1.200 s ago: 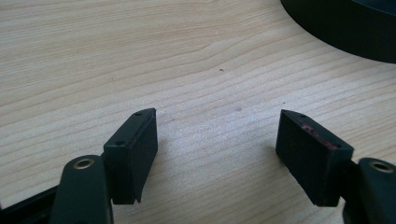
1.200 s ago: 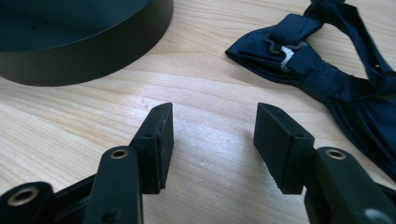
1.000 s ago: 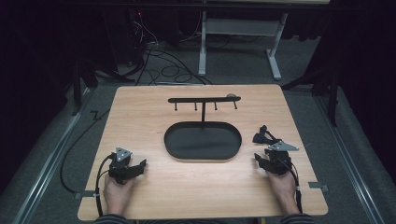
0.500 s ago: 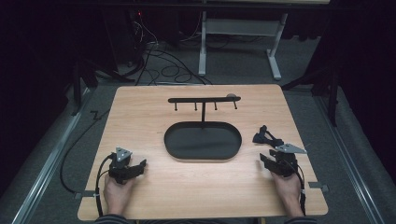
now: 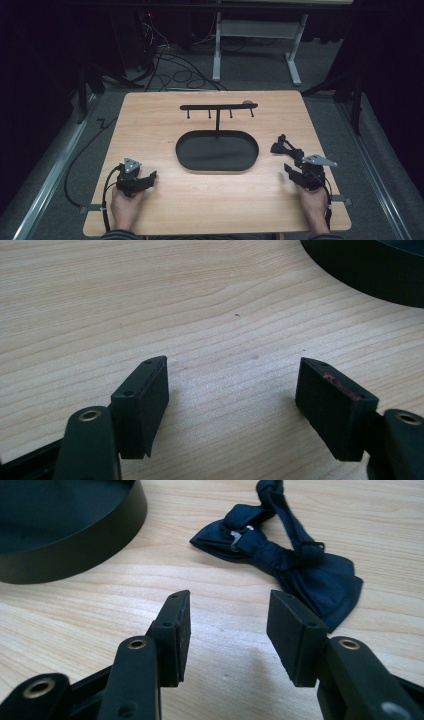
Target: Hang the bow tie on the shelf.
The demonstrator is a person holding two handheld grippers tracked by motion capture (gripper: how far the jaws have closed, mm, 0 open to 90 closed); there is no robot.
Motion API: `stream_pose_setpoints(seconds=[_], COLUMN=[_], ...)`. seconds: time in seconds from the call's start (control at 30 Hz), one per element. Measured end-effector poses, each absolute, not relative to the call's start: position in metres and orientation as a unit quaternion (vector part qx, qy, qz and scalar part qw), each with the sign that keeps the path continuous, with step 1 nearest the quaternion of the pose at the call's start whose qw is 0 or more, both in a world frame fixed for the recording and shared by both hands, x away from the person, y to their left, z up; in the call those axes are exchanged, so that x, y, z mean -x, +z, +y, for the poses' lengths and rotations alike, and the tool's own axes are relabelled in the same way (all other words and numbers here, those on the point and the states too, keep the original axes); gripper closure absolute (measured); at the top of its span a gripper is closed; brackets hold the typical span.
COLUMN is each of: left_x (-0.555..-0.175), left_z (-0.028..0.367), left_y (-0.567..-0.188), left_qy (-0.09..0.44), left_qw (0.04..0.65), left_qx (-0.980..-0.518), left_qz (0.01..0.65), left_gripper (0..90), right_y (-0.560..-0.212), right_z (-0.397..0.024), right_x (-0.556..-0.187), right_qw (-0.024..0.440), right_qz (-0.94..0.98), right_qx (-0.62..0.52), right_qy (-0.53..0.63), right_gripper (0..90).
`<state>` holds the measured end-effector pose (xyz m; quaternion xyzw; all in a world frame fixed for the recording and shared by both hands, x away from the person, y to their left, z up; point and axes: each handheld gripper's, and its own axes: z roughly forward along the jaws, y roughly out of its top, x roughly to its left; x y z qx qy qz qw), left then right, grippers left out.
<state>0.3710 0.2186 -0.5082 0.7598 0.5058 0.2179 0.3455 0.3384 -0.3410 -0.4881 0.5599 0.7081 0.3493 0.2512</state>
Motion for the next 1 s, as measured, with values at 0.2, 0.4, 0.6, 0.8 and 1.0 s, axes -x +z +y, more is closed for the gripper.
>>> stream_pose_setpoints(seconds=[0.2, 0.4, 0.6, 0.8, 1.0], left_x=[-0.371, -0.371, -0.371, -0.371, -0.371], left_z=[0.219, 0.219, 0.219, 0.219, 0.219], left_y=[-0.508, -0.508, -0.508, -0.508, -0.508], left_qy=[0.218, 0.218, 0.218, 0.218, 0.218], left_qw=[0.346, 0.346, 0.346, 0.346, 0.345], left_qx=[-0.760, -0.760, -0.760, -0.760, -0.760], left_qz=[0.506, 0.506, 0.506, 0.506, 0.506], left_gripper=[30.0, 30.0, 30.0, 30.0, 30.0], right_y=[-0.485, -0.478, -0.472, -0.464, -0.458], right_z=[-0.347, -0.353, -0.356, -0.359, -0.360], right_x=[-0.338, -0.340, -0.344, -0.353, -0.360], right_qw=[0.253, 0.255, 0.253, 0.255, 0.256], right_qz=[0.700, 0.695, 0.690, 0.688, 0.688], right_qx=[-0.564, -0.567, -0.572, -0.573, -0.573], right_qy=[0.357, 0.361, 0.363, 0.365, 0.365], right_gripper=[54.1, 54.9, 56.5, 58.2, 58.7])
